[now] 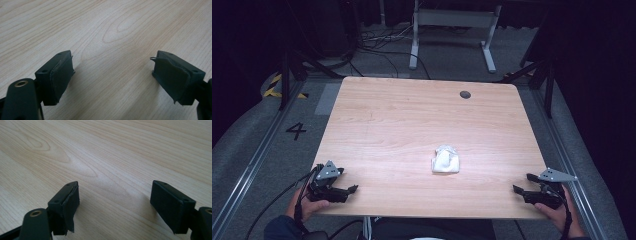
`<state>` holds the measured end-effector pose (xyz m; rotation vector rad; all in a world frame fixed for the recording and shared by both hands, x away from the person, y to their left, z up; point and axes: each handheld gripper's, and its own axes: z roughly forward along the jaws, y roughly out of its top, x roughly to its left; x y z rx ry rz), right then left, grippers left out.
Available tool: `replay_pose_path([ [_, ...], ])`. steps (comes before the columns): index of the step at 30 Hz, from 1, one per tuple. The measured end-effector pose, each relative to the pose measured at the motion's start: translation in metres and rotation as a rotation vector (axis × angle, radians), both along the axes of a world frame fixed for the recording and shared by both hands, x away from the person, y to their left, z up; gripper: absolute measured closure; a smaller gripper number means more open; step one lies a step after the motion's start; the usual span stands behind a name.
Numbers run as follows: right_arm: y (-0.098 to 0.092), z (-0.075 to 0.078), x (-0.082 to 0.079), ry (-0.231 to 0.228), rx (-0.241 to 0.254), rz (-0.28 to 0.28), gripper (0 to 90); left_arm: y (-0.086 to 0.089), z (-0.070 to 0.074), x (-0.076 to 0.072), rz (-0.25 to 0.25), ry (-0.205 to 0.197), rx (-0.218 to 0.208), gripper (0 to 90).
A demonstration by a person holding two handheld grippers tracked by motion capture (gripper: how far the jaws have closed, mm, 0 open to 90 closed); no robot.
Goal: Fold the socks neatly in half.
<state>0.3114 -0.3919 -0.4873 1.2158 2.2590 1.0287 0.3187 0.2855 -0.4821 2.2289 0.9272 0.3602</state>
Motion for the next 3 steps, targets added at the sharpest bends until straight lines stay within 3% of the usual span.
replay_pose_path([
  [3,-0.0001,0.0,0.0,0.001,0.001,-0.001,23.9,-0.0004,0.0,0.0002,0.007,0.002,-0.004,16.5],
])
